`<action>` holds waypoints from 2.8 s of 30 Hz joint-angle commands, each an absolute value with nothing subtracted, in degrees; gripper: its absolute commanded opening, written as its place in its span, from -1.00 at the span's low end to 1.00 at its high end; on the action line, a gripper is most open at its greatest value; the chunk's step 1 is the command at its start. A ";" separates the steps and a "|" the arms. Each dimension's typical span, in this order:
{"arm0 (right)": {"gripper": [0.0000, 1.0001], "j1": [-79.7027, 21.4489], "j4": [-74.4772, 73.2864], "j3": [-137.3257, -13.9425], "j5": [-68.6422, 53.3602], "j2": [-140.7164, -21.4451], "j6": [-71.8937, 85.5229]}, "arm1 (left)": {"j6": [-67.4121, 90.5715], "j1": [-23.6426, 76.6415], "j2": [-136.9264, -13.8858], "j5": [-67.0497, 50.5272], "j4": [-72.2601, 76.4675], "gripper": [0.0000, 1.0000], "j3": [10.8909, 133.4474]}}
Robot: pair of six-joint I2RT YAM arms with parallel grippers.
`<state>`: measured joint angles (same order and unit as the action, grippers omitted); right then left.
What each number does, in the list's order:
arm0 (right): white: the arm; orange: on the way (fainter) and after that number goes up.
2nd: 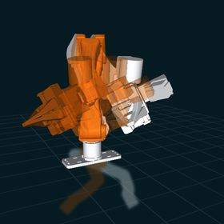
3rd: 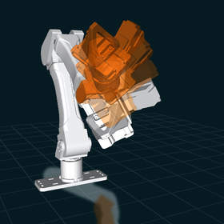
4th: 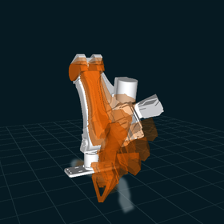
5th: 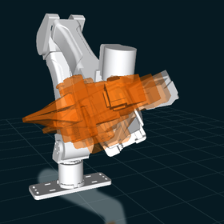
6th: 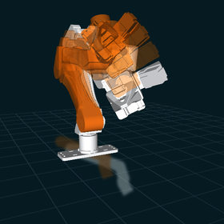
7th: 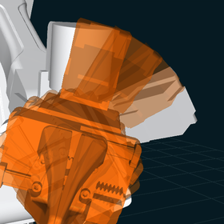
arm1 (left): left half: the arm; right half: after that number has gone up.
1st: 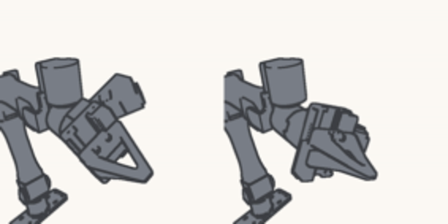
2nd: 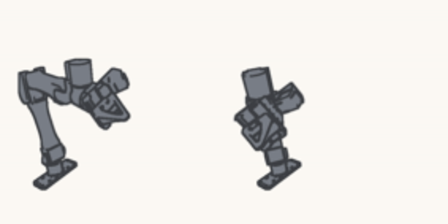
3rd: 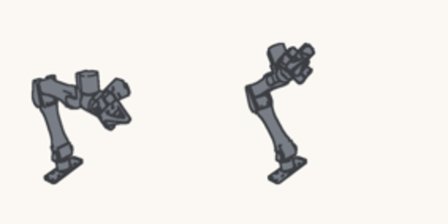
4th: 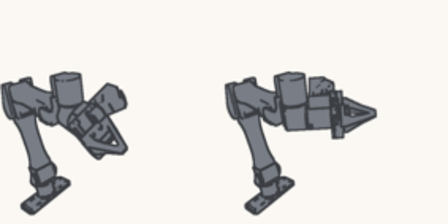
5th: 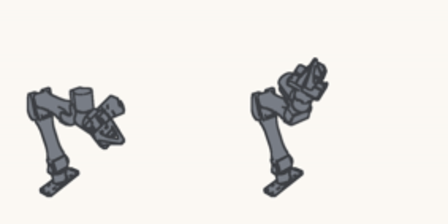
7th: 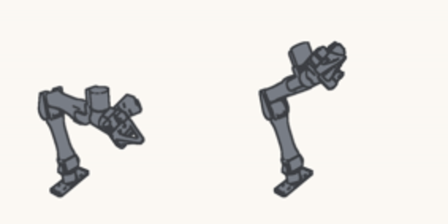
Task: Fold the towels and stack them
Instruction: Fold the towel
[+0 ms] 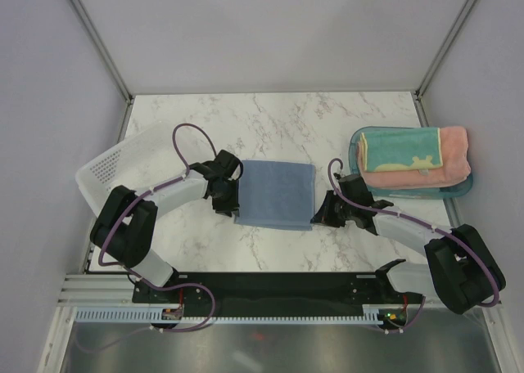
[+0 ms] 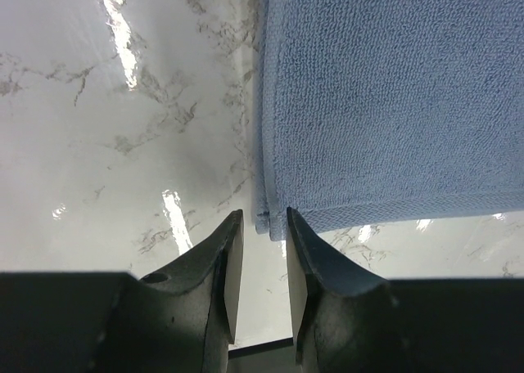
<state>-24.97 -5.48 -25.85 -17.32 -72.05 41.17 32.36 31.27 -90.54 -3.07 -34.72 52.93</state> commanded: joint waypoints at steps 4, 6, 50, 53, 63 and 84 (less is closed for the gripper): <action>-0.84 -24.87 -5.80 -26.46 -17.49 -71.11 40.87 | 34.71 31.82 -88.51 -4.04 -33.50 -0.32 52.83; -0.85 -24.87 -5.80 -26.37 -17.32 -71.02 40.78 | 35.33 31.99 -88.15 -5.36 -32.70 -0.34 52.56; -0.87 -24.87 -5.89 -26.10 -16.87 -70.58 40.61 | 36.12 34.54 -90.09 -2.63 -33.66 -0.41 52.38; -0.87 -24.87 -5.89 -26.10 -16.96 -70.58 40.61 | 36.39 34.72 -90.53 -2.73 -33.14 -0.43 52.38; -0.88 -24.87 -5.89 -26.02 -17.05 -69.96 40.43 | 36.30 34.72 -90.70 -2.37 -33.22 -0.95 52.82; -1.00 -24.96 -9.58 -29.80 -21.88 -66.54 42.09 | 34.19 34.72 -85.87 4.66 -42.89 -0.96 57.93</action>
